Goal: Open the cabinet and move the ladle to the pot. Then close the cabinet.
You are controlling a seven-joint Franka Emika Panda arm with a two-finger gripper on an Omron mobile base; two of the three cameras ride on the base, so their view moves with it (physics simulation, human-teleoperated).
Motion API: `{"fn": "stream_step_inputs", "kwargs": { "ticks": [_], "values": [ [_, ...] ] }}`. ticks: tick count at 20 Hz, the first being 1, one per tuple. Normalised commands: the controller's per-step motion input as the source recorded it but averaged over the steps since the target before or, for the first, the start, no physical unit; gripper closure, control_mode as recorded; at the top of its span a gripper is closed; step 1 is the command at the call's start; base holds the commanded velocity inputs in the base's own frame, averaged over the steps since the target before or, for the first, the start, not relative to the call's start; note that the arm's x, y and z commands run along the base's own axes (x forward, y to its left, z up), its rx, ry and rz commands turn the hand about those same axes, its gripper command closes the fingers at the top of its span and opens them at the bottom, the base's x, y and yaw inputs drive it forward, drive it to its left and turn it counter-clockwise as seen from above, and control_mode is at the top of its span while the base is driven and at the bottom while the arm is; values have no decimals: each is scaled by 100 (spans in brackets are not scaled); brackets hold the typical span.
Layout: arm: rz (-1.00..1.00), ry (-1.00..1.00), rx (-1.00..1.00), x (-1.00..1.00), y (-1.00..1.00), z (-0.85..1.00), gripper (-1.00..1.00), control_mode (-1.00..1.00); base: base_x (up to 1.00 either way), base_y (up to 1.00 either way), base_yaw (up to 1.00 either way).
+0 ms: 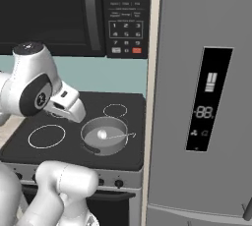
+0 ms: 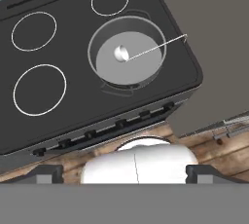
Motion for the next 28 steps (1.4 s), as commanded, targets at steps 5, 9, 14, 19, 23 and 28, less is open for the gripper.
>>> {"fn": "stream_step_inputs", "kwargs": {
  "ticks": [5, 9, 14, 19, 23, 28],
  "values": [
    [-3, 1, 0, -78, 15, 0, -100, -100, 0, 0, 0],
    [0, 0, 0, -62, 23, 0, -100, -100, 0, 0, 0],
    [0, 0, 0, -33, 21, -4, -100, -100, 0, 0, 0],
    [0, -3, 0, -6, 4, 0, -100, -100, 0, 0, 0],
    [0, -2, 0, -4, 0, 0, -100, -100, 0, 0, 0],
    [0, -2, 0, -9, 0, 0, -100, 100, -41, 0, 0]
  ]
}}
